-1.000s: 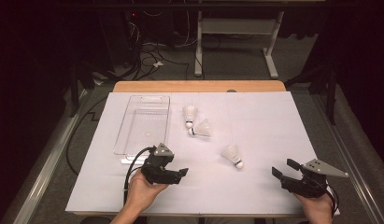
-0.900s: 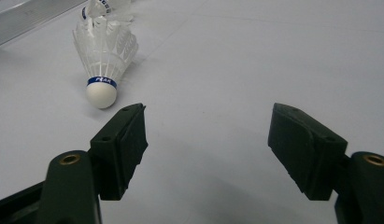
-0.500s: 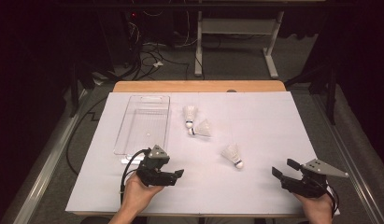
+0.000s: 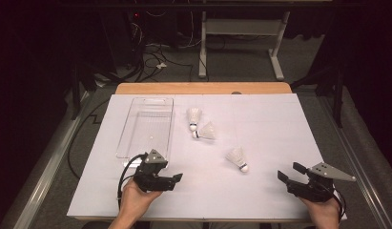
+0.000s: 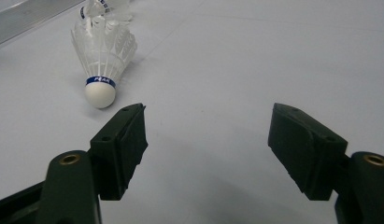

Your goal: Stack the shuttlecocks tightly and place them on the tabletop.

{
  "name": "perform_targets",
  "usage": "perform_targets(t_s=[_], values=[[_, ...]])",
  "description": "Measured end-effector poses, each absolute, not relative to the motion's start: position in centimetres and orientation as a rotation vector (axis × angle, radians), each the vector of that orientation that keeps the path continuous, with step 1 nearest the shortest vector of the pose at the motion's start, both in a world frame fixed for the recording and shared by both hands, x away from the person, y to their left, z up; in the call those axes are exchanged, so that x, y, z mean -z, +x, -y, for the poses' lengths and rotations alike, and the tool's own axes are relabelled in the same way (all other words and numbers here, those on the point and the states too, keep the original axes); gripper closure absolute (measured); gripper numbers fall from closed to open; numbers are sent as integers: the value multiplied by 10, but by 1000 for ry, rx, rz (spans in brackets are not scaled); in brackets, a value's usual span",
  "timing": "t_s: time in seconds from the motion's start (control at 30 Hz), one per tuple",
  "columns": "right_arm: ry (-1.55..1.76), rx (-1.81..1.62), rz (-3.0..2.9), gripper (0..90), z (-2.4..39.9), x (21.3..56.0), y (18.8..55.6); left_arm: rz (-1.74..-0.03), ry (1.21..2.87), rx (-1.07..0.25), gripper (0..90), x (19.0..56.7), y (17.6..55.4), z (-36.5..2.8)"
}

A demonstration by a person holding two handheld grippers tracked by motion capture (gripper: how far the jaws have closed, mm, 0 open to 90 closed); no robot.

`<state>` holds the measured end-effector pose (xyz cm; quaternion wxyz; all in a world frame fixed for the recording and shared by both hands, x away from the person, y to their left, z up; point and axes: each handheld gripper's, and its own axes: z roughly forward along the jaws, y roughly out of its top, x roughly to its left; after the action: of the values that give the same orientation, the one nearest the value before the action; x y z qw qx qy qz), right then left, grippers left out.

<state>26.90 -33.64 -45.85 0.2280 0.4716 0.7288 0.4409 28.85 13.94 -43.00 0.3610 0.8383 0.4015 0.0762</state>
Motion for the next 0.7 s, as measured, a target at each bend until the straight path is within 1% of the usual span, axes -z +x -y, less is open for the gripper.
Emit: perform_targets(t_s=[0.7], values=[[1301,-1210,-2005,282,336,459,269,-1079,2116,-236,306,432,282,-162]])
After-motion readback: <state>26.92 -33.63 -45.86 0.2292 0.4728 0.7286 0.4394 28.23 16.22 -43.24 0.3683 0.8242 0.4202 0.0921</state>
